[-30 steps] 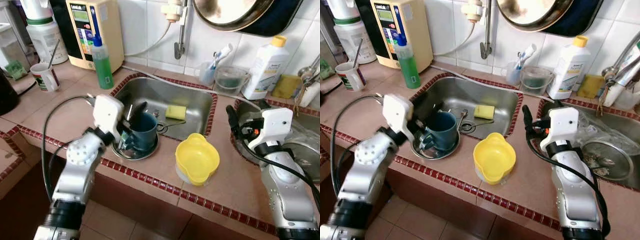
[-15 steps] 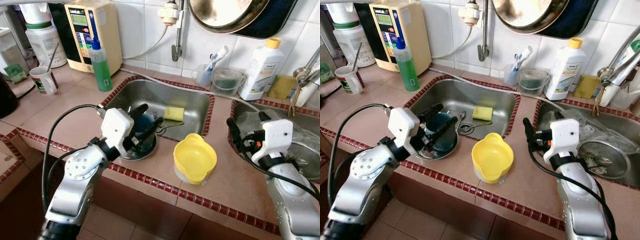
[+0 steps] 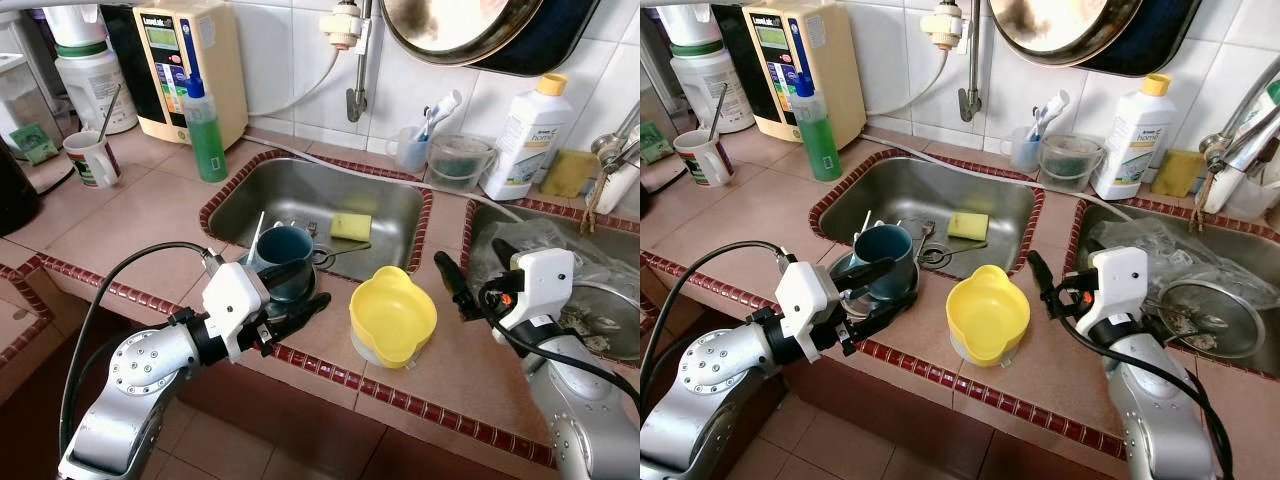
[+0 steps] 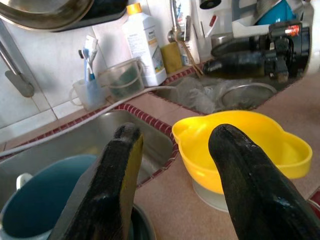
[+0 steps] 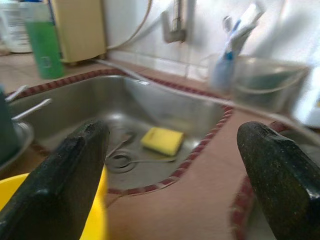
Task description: Kitchen organization
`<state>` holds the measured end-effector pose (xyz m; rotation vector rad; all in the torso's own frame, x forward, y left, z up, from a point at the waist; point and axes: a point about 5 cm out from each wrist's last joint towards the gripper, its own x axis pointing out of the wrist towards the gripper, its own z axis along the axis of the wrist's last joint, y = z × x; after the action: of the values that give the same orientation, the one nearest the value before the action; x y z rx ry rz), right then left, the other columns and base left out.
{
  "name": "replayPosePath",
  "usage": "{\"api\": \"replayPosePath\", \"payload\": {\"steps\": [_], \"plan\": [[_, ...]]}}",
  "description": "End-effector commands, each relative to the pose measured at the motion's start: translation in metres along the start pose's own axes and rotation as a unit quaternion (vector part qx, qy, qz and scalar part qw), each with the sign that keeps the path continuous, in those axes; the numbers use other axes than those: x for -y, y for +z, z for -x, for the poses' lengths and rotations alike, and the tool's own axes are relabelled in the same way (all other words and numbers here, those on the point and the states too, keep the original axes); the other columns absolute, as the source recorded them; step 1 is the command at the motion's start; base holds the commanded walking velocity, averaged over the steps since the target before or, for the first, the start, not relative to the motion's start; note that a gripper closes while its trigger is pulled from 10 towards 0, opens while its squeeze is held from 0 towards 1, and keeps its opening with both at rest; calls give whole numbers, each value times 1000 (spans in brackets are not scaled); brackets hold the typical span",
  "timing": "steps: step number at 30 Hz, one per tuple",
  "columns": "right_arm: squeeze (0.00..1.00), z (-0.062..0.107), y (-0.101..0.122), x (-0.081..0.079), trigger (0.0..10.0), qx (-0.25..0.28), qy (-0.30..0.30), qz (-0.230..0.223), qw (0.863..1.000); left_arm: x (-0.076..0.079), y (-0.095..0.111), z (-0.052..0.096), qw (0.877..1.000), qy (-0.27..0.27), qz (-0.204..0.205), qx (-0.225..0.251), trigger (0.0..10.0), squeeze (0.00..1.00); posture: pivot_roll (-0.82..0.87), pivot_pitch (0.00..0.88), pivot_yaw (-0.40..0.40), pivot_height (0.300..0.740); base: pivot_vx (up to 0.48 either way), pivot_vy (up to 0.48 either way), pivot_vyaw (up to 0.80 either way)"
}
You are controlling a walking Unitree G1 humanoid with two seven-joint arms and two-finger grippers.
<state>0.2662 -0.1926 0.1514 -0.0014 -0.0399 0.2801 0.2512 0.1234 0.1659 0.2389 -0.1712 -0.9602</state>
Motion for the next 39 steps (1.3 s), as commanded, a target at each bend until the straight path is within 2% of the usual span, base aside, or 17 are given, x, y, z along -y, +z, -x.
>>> {"api": "replayPosePath", "payload": {"steps": [1, 3, 7, 17, 23, 32, 39], "plan": [[0, 1, -1, -6, 10000, -11, 21, -10, 1000, 2, 6, -3, 1000, -10, -8, 7, 10000, 0, -102, 17, -8, 740, 0, 0, 0], [0, 1, -2, -8, 10000, -16, 27, -15, 999, 3, 5, -3, 1000, -11, -9, 7, 10000, 0, -104, 18, -11, 740, 0, 0, 0], [0, 4, -3, -19, 10000, -46, 77, -64, 994, 9, 8, -6, 1000, -16, -2, 17, 10000, 0, -102, 24, -24, 740, 0, 0, 0], [0, 15, -7, -22, 10000, -99, 120, -102, 982, 11, 15, -8, 1000, -8, -1, 29, 10000, 0, -88, 29, -51, 740, 0, 0, 0], [0, 20, -3, -16, 10000, -123, 123, -137, 975, 11, 19, -7, 999, -4, -3, 33, 10000, 0, -86, 36, -51, 740, 0, 0, 0], [0, 19, -4, -2, 10000, -144, 103, -146, 973, 11, 21, -8, 999, -5, -1, 36, 10000, 0, -92, 38, -43, 740, 0, 0, 0], [0, 13, -1, 7, 10000, -175, 102, -163, 966, 13, 23, -12, 999, -9, 6, 43, 10000, 0, -101, 41, -37, 740, 0, 0, 0]]}}
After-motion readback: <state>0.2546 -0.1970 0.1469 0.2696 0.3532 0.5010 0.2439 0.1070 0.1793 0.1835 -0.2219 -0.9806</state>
